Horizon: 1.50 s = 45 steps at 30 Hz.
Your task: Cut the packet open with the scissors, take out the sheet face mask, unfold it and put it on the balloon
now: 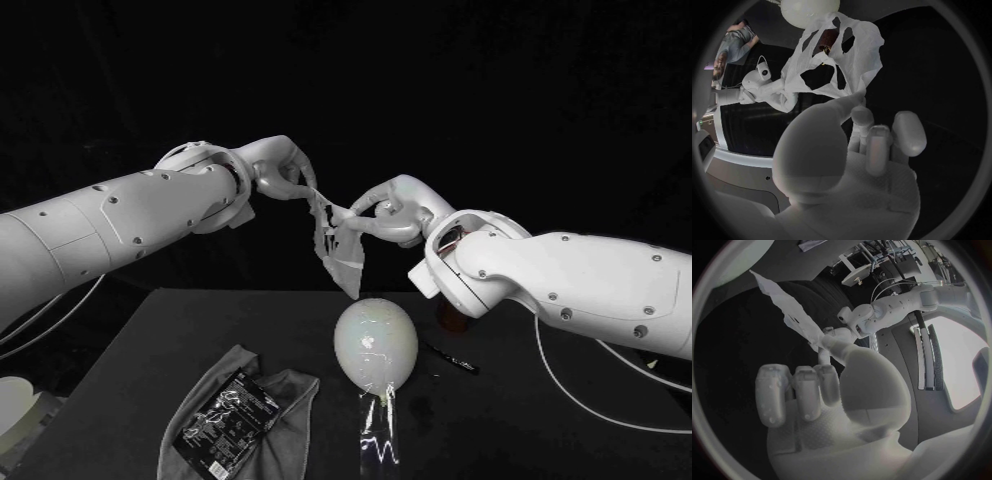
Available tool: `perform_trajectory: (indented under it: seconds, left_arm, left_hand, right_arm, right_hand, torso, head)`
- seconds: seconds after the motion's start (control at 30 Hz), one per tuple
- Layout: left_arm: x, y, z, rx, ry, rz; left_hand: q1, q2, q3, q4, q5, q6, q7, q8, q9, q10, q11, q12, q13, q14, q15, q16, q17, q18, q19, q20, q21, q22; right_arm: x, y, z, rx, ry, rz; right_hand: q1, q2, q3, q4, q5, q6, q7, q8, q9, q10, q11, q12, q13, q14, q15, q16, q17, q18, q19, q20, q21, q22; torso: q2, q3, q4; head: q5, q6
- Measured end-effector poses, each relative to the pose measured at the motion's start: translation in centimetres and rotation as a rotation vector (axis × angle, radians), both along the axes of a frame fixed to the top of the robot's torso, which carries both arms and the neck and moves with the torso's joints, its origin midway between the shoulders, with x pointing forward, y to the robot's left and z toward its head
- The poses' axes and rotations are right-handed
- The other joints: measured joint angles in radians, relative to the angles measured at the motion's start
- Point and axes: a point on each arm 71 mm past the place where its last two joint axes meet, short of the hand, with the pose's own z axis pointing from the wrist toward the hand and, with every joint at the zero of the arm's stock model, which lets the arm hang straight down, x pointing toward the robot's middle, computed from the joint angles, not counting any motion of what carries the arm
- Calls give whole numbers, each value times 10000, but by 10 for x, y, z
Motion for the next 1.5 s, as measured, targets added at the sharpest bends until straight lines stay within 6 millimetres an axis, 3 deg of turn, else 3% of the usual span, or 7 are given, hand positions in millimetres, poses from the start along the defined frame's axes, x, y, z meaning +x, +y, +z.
perform_trajectory:
  seconds: [0.4, 0.73, 1.17, 1.5]
  left_arm:
    - [-1, 5, -2, -62, -60, 30]
    - [-3, 6, -3, -62, -31, -42]
    - [-4, 1, -4, -98, 8, -119]
    - [-4, -2, -4, -173, 95, -182]
  left_hand:
    - [-48, -48, -1, 0, -1, -2, -2, -3, 0, 34, -35, 0, -2, 2, 2, -1, 0, 0, 0, 0, 0, -2]
    - [-29, -39, -1, 0, -22, -3, -5, -33, 0, 52, -52, 0, -7, -20, -20, -4, 0, -1, 0, 0, 0, -4]
    - [-5, -37, 30, -32, 1, -20, -21, 1, 0, 53, -53, 0, -7, -20, -20, -29, 0, -1, 0, 0, 0, 5]
    - [-5, -38, 29, -32, 1, -15, -17, 1, 0, 53, -53, 0, 0, -19, -19, -13, 0, 0, 0, 0, 0, 4]
  right_arm:
    - [-5, 6, -17, 822, 1050, -317]
    - [16, -17, -18, 653, 788, -1055]
    - [36, -32, -12, -76, 493, -956]
    - [48, -40, -3, -668, -213, -1167]
  right_hand:
    - [0, 0, -1, -1, -3, -19, 14, 2, 0, 0, 0, -35, -8, -1, 0, 9, -1, -1, -1, 2, -59, 5]
    - [13, -14, 26, 26, 11, -55, 15, 5, 0, -1, 1, -37, -1, -1, 1, 8, -8, 0, -4, 4, -68, 8]
    - [67, 15, 26, 26, 23, -54, -21, 5, 1, -1, 1, -75, 0, -1, 1, -2, 0, -1, 20, -20, -75, 1]
    - [69, 17, 25, 25, 19, -74, -37, 6, 1, -1, 1, -71, -8, 7, -7, 9, 0, 0, 19, -19, -18, 3]
  torso:
    - [-14, -14, 10]
    - [-13, 15, 4]
    - [-6, 11, -12]
    - [-7, 10, -3]
  head:
    - [12, -42]
    - [42, -43]
    - [-60, -3]
    - [-61, 4]
